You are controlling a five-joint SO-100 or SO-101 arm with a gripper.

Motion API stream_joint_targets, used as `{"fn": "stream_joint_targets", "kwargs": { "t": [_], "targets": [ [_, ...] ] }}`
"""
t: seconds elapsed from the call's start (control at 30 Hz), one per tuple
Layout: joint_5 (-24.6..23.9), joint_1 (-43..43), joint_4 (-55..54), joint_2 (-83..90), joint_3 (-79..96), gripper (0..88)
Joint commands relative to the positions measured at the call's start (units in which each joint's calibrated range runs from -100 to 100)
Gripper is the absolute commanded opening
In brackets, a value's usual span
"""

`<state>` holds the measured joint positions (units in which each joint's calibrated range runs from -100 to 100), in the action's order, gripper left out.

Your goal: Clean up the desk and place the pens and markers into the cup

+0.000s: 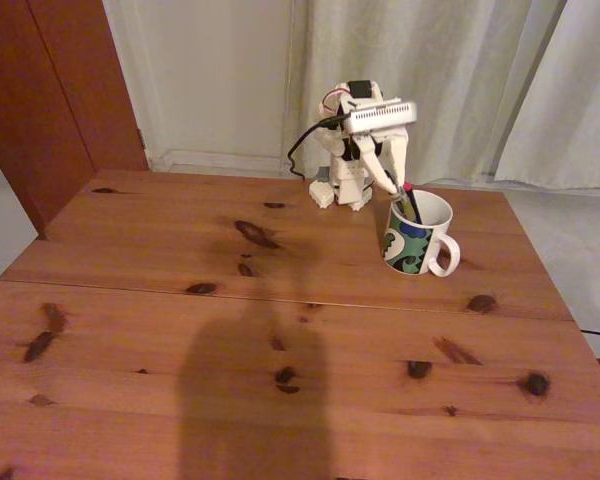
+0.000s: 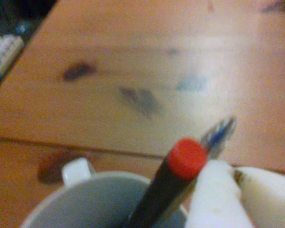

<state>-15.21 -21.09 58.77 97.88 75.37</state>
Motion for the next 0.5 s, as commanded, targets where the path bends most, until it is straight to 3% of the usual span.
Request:
{"fn": "stream_joint_targets", "kwargs": {
  "t": [0.0, 0.33, 0.47],
  "targets": [
    [-0.29, -0.35, 0.11, 0.46, -4.95, 0.5],
    [-0.24, 0.46, -11.93, 0.46, -7.38, 0.5],
    [-0.29, 5.85, -12.02, 0.46, -7.29, 0.5]
  ]
}}
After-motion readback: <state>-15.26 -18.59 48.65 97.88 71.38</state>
